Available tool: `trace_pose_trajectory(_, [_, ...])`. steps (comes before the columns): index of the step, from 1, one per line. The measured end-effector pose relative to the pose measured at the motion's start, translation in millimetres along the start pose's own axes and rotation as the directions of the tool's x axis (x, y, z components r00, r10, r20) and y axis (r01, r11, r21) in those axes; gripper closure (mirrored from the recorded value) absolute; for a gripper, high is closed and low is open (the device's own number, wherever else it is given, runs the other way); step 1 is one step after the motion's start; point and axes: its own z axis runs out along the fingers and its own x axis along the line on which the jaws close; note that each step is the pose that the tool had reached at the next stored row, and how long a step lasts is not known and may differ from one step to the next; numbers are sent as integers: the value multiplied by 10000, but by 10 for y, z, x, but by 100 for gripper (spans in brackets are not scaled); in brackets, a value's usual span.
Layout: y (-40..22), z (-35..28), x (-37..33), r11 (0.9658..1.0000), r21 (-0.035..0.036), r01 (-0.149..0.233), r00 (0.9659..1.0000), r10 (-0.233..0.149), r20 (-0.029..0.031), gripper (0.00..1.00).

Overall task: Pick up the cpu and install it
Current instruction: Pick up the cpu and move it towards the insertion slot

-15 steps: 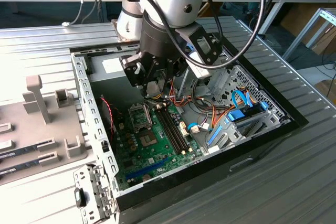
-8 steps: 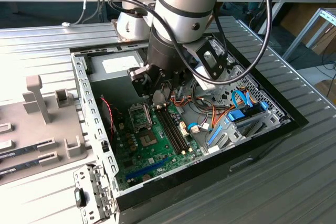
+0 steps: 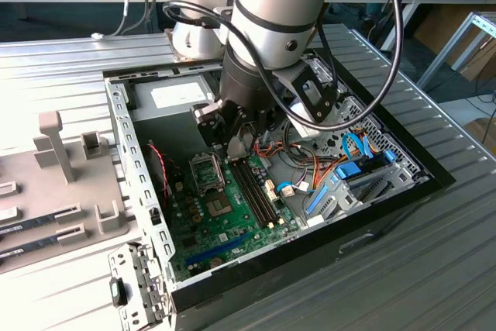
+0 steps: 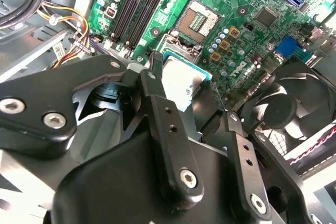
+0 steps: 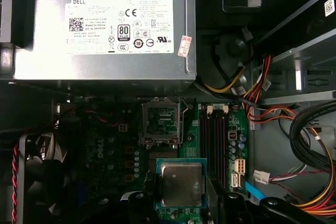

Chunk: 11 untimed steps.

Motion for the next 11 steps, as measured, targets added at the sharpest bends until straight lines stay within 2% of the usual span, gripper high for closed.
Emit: trace_pose_trajectory(11, [-47,52,-28,10000,12,0,10000,0,0,53])
